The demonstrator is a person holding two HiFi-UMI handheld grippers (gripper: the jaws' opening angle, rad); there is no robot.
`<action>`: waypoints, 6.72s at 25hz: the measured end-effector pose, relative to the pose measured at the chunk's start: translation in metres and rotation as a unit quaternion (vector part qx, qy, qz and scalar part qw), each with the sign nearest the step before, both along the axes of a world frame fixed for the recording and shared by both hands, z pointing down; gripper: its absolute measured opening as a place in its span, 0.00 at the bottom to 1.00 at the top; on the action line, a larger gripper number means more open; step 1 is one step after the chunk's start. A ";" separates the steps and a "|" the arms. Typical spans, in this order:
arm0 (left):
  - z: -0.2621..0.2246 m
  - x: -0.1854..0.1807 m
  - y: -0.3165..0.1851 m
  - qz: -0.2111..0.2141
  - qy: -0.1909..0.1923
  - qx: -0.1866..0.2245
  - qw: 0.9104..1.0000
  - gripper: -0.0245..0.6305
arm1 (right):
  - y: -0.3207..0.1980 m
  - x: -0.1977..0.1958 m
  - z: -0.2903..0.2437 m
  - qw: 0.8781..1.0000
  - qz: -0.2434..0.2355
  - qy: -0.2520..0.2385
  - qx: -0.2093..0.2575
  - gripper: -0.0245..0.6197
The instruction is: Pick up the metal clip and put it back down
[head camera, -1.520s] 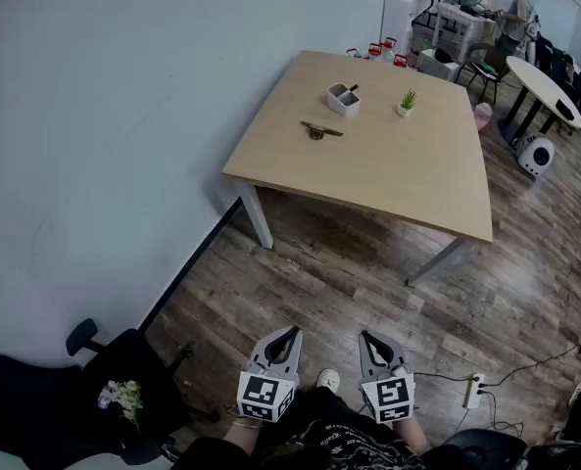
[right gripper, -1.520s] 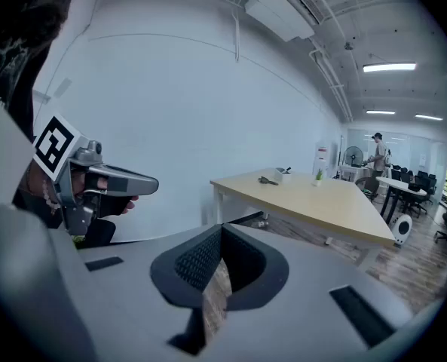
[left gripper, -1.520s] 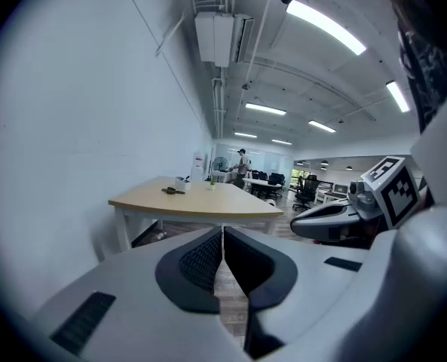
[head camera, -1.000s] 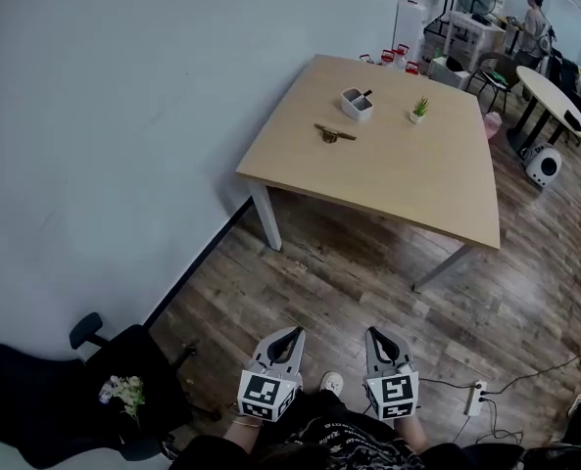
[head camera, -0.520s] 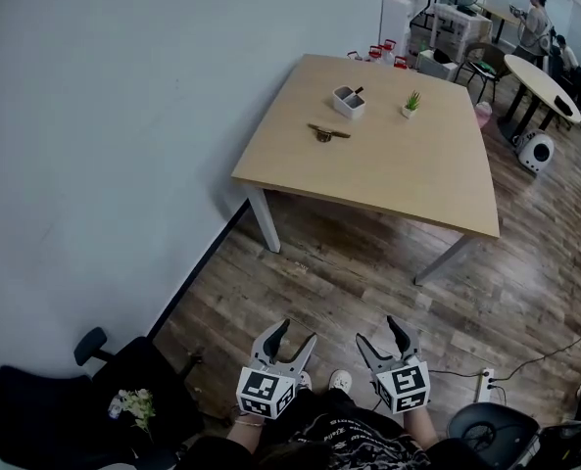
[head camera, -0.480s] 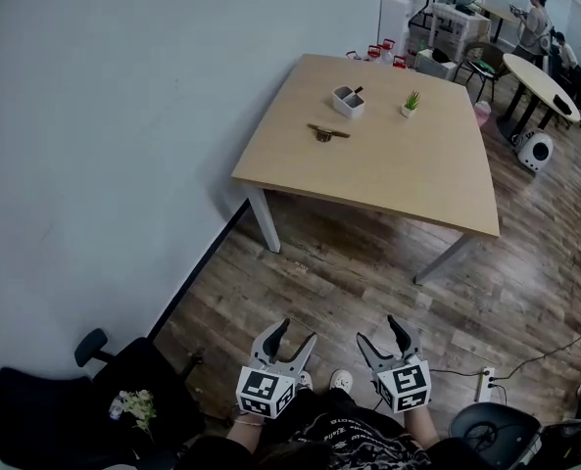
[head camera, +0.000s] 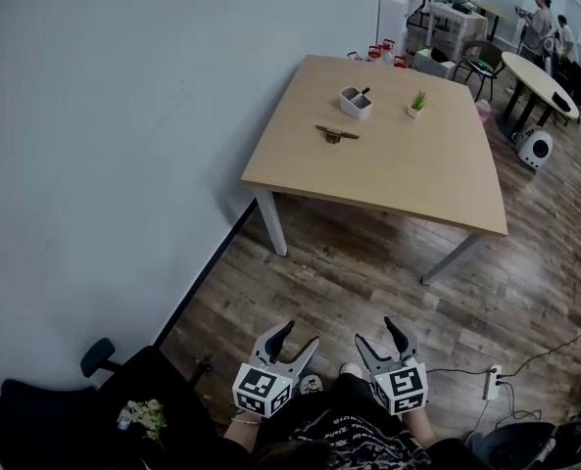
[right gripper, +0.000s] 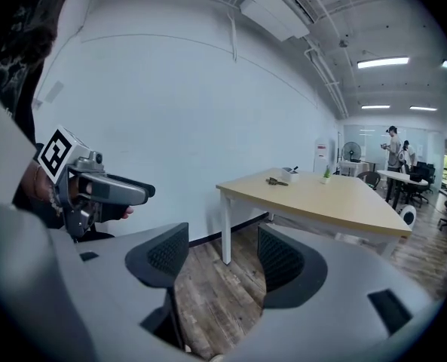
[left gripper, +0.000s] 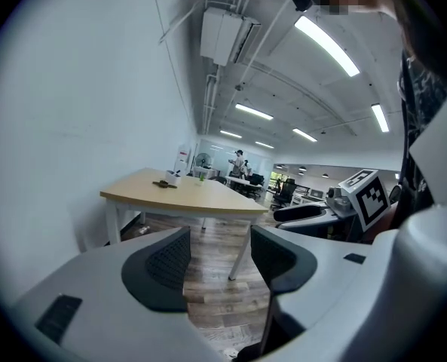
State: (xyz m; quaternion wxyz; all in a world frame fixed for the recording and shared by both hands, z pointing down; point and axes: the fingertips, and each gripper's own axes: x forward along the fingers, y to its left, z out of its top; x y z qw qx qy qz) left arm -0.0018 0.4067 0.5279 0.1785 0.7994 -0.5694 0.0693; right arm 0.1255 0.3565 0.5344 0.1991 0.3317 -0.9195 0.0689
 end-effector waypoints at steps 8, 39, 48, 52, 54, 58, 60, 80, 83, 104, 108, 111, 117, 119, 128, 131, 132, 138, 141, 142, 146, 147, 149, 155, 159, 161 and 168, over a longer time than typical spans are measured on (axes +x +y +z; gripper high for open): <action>0.002 -0.017 -0.036 -0.036 -0.006 0.007 0.999 0.41 | -0.038 -0.018 0.001 1.000 -0.016 0.007 0.002 0.51; 0.004 0.008 -0.308 -0.094 -0.005 0.013 0.995 0.41 | -0.315 -0.018 0.017 0.995 -0.098 0.023 -0.009 0.51; 0.012 0.017 -0.328 -0.084 -0.001 -0.001 0.996 0.41 | -0.333 -0.008 0.027 0.996 -0.086 0.023 -0.028 0.51; 0.021 0.012 -0.336 -0.082 0.005 -0.011 0.997 0.41 | -0.340 -0.011 0.033 0.996 -0.078 0.022 -0.036 0.51; 0.023 0.007 -0.345 -0.078 0.005 -0.011 0.997 0.41 | -0.348 -0.015 0.032 0.996 -0.073 0.021 -0.036 0.51; 0.023 -0.005 -0.373 -0.062 -0.003 -0.011 0.998 0.41 | -0.372 -0.026 0.031 0.997 -0.059 0.017 -0.036 0.51; 0.021 -0.013 -0.390 -0.056 -0.002 -0.008 0.998 0.41 | -0.388 -0.033 0.031 0.998 -0.052 0.018 -0.034 0.51; 0.016 -0.129 -0.519 -0.009 -0.005 -0.001 1.000 0.41 | -0.491 -0.147 0.035 0.998 -0.021 0.049 -0.036 0.51; 0.021 -0.145 -0.528 0.000 -0.007 -0.006 1.000 0.41 | -0.499 -0.163 0.037 0.998 -0.011 0.052 -0.034 0.51; 0.009 -0.223 -0.565 -0.042 -0.011 0.007 0.999 0.41 | -0.610 -0.269 0.001 0.983 -0.103 0.129 0.075 0.50; 0.010 -0.237 -0.560 -0.073 -0.011 0.003 0.997 0.41 | -0.626 -0.291 0.016 0.971 -0.144 0.170 0.090 0.49; 0.011 -0.245 -0.556 -0.093 -0.015 -0.001 0.996 0.41 | -0.635 -0.304 0.037 0.957 -0.172 0.209 0.106 0.47; 0.010 -0.251 -0.549 -0.122 -0.026 -0.008 0.992 0.41 | -0.649 -0.316 0.080 0.937 -0.202 0.266 0.105 0.45; 0.011 -0.252 -0.547 -0.128 -0.032 -0.014 0.991 0.41 | -0.654 -0.316 0.094 0.935 -0.202 0.276 0.091 0.45; 0.019 -0.252 -0.537 -0.156 -0.034 -0.036 0.987 0.41 | -0.668 -0.320 0.108 0.935 -0.196 0.278 0.099 0.17; 0.018 -0.253 -0.537 -0.162 -0.030 -0.034 0.986 0.41 | -0.676 -0.321 0.100 0.938 -0.182 0.271 0.117 0.10; 0.018 -0.253 -0.537 -0.164 -0.030 -0.033 0.986 0.41 | -0.678 -0.322 0.097 0.938 -0.182 0.270 0.120 0.09; 0.013 -0.251 -0.536 -0.165 -0.028 -0.027 0.985 0.41 | -0.677 -0.321 0.091 0.942 -0.182 0.260 0.105 0.06; 0.011 -0.250 -0.538 -0.165 -0.021 -0.022 0.986 0.41 | -0.673 -0.320 0.082 0.951 -0.173 0.241 0.091 0.06; 0.010 -0.248 -0.539 -0.163 -0.020 -0.020 0.986 0.41 | -0.673 -0.318 0.078 0.955 -0.165 0.231 0.084 0.06; 0.006 -0.240 -0.547 -0.150 -0.015 -0.011 0.988 0.41 | -0.669 -0.305 0.054 0.976 -0.119 0.175 0.051 0.06; 0.005 -0.237 -0.549 -0.146 -0.014 -0.009 0.989 0.41 | -0.668 -0.301 0.048 0.979 -0.111 0.165 0.049 0.06; 0.004 -0.233 -0.553 -0.136 -0.014 -0.005 0.991 0.41 | -0.664 -0.292 0.036 0.982 -0.101 0.151 0.051 0.06; -0.003 -0.215 -0.566 -0.094 0.002 0.012 0.996 0.41 | -0.647 -0.256 0.003 0.989 -0.059 0.121 0.065 0.06; -0.005 -0.201 -0.574 -0.067 0.002 0.015 0.998 0.41 | -0.634 -0.223 -0.015 0.995 0.007 0.077 0.056 0.06; -0.005 -0.195 -0.580 -0.054 0.001 0.020 0.998 0.41 | -0.627 -0.208 -0.021 0.996 0.032 0.060 0.054 0.06; -0.007 -0.176 -0.589 -0.023 0.001 0.029 0.999 0.41 | -0.591 -0.161 -0.041 0.993 0.084 0.043 0.064 0.06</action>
